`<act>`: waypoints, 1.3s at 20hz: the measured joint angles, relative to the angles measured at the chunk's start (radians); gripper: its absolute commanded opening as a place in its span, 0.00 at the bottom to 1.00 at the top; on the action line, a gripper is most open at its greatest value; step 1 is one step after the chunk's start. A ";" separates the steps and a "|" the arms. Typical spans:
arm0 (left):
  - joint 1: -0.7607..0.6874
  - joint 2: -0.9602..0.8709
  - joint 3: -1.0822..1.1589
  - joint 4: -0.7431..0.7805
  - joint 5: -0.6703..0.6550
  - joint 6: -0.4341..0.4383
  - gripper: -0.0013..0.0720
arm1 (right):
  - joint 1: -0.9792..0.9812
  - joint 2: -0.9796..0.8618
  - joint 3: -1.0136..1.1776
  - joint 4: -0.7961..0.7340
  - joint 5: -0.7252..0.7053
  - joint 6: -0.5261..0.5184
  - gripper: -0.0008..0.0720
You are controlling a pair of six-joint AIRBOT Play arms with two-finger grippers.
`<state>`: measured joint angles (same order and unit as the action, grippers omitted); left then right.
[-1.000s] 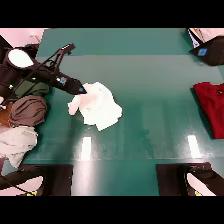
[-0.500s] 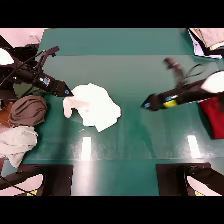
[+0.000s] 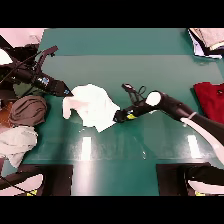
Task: Fold the shirts.
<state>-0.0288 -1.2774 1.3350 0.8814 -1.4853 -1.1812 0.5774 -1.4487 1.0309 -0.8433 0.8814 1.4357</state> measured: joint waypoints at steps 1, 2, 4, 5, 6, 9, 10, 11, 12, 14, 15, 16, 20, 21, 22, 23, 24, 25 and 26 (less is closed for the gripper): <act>0.000 0.000 0.000 0.000 0.000 0.000 0.05 | 0.011 -0.021 0.018 0.003 -0.005 -0.001 0.04; 0.000 0.000 0.000 0.000 0.000 -0.001 0.05 | 0.018 -0.036 0.037 0.003 -0.010 -0.002 0.04; 0.000 0.002 0.000 -0.002 0.000 -0.009 0.05 | 0.016 -0.043 0.068 -0.021 -0.010 -0.006 0.04; 0.000 0.006 0.000 -0.002 -0.002 -0.015 0.05 | 0.004 -0.033 0.086 -0.051 0.007 -0.006 0.04; 0.000 0.013 0.000 -0.006 -0.005 -0.021 0.05 | -0.014 -0.016 0.106 -0.090 0.029 -0.006 0.04; -0.008 0.053 0.000 -0.060 -0.019 -0.037 0.05 | -0.121 0.067 0.191 -0.231 0.111 0.013 0.04; -0.021 0.067 0.000 -0.088 -0.019 -0.040 0.05 | -0.171 0.097 0.226 -0.270 0.137 0.020 0.04; -0.042 0.080 0.001 -0.112 -0.022 -0.041 0.05 | -0.219 0.122 0.260 -0.296 0.158 0.026 0.04; -0.067 0.088 0.000 -0.127 -0.026 -0.042 0.05 | -0.271 0.146 0.296 -0.316 0.181 0.033 0.04; -0.120 0.099 -0.001 -0.146 -0.028 -0.041 0.05 | -0.356 0.181 0.350 -0.343 0.230 0.044 0.04; -0.143 0.103 -0.001 -0.153 -0.035 -0.038 0.05 | -0.387 0.194 0.367 -0.349 0.257 0.046 0.09; -0.159 0.105 -0.002 -0.156 -0.048 -0.032 0.05 | -0.414 0.203 0.377 -0.348 0.286 0.047 0.35; -0.187 0.110 -0.002 -0.074 -0.116 -0.025 0.05 | -0.468 0.201 0.325 -0.226 0.363 -0.002 0.63; -0.191 0.111 -0.002 -0.036 -0.127 -0.028 0.05 | -0.472 0.186 0.297 -0.188 0.368 -0.014 0.63; -0.194 0.111 -0.002 -0.001 -0.135 -0.035 0.05 | -0.475 0.167 0.265 -0.147 0.375 -0.029 0.63; -0.195 0.111 -0.002 0.031 -0.142 -0.043 0.05 | -0.472 0.141 0.229 -0.098 0.376 -0.047 0.63; -0.196 0.111 -0.002 0.055 -0.143 -0.051 0.05 | -0.463 0.112 0.192 -0.048 0.376 -0.066 0.63; -0.197 0.111 -0.002 0.071 -0.143 -0.058 0.05 | -0.451 0.083 0.160 -0.006 0.368 -0.085 0.63; -0.198 0.111 -0.002 0.085 -0.142 -0.064 0.05 | -0.434 0.053 0.132 0.033 0.351 -0.103 0.63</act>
<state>-0.2264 -1.1664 1.3334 0.9668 -1.6276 -1.2453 0.1432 -1.3960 1.1633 -0.8101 1.2324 1.3323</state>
